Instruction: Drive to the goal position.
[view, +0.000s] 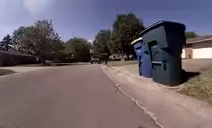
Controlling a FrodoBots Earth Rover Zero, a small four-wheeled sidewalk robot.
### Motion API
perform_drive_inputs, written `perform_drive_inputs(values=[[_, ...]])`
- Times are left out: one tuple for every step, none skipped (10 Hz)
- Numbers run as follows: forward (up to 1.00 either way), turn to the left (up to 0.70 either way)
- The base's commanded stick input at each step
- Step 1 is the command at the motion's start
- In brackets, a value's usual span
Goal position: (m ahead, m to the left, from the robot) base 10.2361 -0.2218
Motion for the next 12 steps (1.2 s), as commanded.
perform_drive_inputs(values=[[0.70, 0.35], [0.70, 0.30], [0.70, 0.04], [0.70, 0.00], [0.70, 0.00], [0.70, 0.00], [0.70, 0.00], [0.70, 0.00], [0.70, 0.00], [0.70, 0.00], [0.70, 0.00], [0.70, 0.00]])
